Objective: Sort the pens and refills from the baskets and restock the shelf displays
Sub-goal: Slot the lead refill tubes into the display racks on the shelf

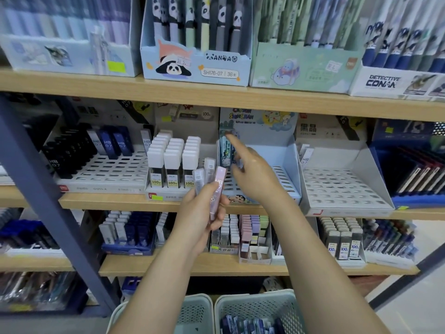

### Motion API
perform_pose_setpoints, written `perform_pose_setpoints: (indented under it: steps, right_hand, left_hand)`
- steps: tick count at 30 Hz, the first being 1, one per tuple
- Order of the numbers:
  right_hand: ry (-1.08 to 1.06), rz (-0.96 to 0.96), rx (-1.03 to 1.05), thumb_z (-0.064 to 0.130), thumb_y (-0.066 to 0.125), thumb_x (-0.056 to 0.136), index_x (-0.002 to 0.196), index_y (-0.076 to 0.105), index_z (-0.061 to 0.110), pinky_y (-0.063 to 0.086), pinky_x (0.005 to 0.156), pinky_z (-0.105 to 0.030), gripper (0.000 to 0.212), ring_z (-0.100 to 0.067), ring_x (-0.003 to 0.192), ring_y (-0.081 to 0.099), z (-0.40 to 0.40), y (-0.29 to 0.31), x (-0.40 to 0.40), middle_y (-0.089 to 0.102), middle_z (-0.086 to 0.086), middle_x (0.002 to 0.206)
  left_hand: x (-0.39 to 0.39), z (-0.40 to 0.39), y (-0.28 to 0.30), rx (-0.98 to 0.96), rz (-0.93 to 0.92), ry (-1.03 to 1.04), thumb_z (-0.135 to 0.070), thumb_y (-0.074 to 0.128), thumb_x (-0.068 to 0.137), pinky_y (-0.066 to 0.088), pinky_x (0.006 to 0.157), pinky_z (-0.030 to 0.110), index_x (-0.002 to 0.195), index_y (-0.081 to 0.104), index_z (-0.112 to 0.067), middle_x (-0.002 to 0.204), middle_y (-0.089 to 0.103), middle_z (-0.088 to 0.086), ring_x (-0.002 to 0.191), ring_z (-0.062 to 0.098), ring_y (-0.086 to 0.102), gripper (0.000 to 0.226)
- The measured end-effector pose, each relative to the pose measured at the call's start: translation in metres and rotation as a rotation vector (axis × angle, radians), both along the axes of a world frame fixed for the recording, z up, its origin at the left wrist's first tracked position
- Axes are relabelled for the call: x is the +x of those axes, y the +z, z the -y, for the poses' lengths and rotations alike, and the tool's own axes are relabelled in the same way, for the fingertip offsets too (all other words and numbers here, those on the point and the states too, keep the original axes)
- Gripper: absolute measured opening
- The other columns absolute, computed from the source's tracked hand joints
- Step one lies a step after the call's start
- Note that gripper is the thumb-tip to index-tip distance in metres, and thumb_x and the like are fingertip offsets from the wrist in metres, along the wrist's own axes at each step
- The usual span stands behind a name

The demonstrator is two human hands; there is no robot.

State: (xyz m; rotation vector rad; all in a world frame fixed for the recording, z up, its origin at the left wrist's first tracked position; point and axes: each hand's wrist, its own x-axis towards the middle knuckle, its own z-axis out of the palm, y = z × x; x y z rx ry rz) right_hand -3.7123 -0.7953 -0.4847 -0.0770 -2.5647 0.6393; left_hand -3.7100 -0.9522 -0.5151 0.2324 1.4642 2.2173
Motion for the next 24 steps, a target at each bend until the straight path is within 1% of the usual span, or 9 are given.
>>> perform_pose_setpoints:
  steps: [3,5,9,13,17,18,20,22,24]
  right_hand:
    - [0.008,-0.012,-0.080,0.018,0.053,0.100,0.154,0.026,0.039,0.041,0.068,-0.030,0.064,-0.012,0.069,0.050,0.000,-0.002,-0.003,0.057,-0.003,0.106]
    - [0.010,-0.033,-0.127,0.022,0.053,0.101,0.153,0.029,0.041,0.043,0.065,-0.031,0.060,-0.008,0.064,0.047,-0.002,-0.004,-0.005,0.058,-0.002,0.102]
    - [0.002,-0.042,-0.113,0.024,0.053,0.101,0.151,0.031,0.044,0.052,0.069,-0.039,0.059,-0.013,0.065,0.048,-0.006,-0.005,-0.004,0.060,-0.004,0.100]
    - [0.000,-0.057,-0.115,0.033,0.055,0.101,0.153,0.031,0.041,0.042,0.074,-0.029,0.058,0.002,0.066,0.041,-0.006,-0.006,-0.001,0.060,-0.003,0.109]
    - [-0.015,-0.117,-0.338,0.038,0.058,0.099,0.150,0.037,0.037,0.048,0.071,-0.025,0.055,-0.006,0.072,0.053,-0.002,0.000,0.013,0.061,0.005,0.102]
    - [-0.024,-0.132,-0.418,0.037,0.058,0.099,0.145,0.047,0.033,0.048,0.070,-0.024,0.047,-0.005,0.073,0.055,-0.002,0.004,0.019,0.062,0.009,0.097]
    - [0.011,-0.122,-0.615,0.036,0.059,0.099,0.119,0.071,0.020,0.045,0.067,-0.020,0.028,0.000,0.067,0.056,-0.003,0.013,0.032,0.066,0.012,0.084]
    - [0.109,-0.056,-0.773,0.032,0.064,0.096,0.094,0.076,0.013,0.045,0.059,-0.016,0.022,-0.004,0.060,0.055,-0.004,0.019,0.046,0.068,0.007,0.073]
    - [0.168,-0.018,-0.834,0.020,0.070,0.092,0.088,0.074,0.010,0.044,0.054,-0.015,0.012,-0.006,0.054,0.053,-0.007,0.021,0.056,0.066,0.008,0.063]
  left_hand:
    - [-0.002,0.001,-0.001,-0.015,0.005,0.002,-0.025,0.055,0.101,0.024,0.037,0.022,0.102,0.056,-0.007,0.069,0.061,0.007,0.046,0.013,0.045,0.017]
    - [-0.003,0.002,-0.002,-0.016,-0.004,0.002,-0.025,0.055,0.102,0.025,0.037,0.022,0.103,0.056,-0.007,0.070,0.062,0.007,0.046,0.013,0.045,0.018]
    - [-0.005,0.004,-0.001,0.010,-0.015,0.009,-0.025,0.057,0.101,0.028,0.037,0.021,0.105,0.057,-0.006,0.072,0.063,0.008,0.048,0.013,0.047,0.019]
    - [-0.004,0.004,0.000,0.028,-0.017,0.020,-0.024,0.058,0.101,0.029,0.036,0.021,0.104,0.057,-0.007,0.072,0.063,0.009,0.048,0.013,0.048,0.018]
    - [0.001,0.001,0.004,0.042,-0.045,0.017,-0.027,0.059,0.100,0.030,0.037,0.020,0.114,0.059,-0.007,0.074,0.066,0.008,0.049,0.014,0.049,0.024]
    - [0.002,0.000,0.005,0.048,-0.055,0.017,-0.027,0.059,0.099,0.030,0.038,0.020,0.117,0.059,-0.007,0.075,0.067,0.007,0.050,0.014,0.050,0.027]
    - [0.005,-0.004,0.008,0.064,-0.072,0.021,-0.028,0.061,0.098,0.031,0.038,0.020,0.118,0.060,-0.007,0.080,0.070,0.007,0.051,0.014,0.051,0.029]
    - [0.010,-0.010,0.012,0.077,-0.080,0.012,-0.028,0.062,0.097,0.032,0.038,0.020,0.115,0.064,-0.010,0.084,0.073,0.007,0.052,0.014,0.053,0.025]
    - [0.016,-0.018,0.016,0.075,-0.088,-0.006,-0.028,0.062,0.097,0.032,0.038,0.019,0.109,0.065,-0.013,0.085,0.073,0.009,0.052,0.014,0.054,0.020]
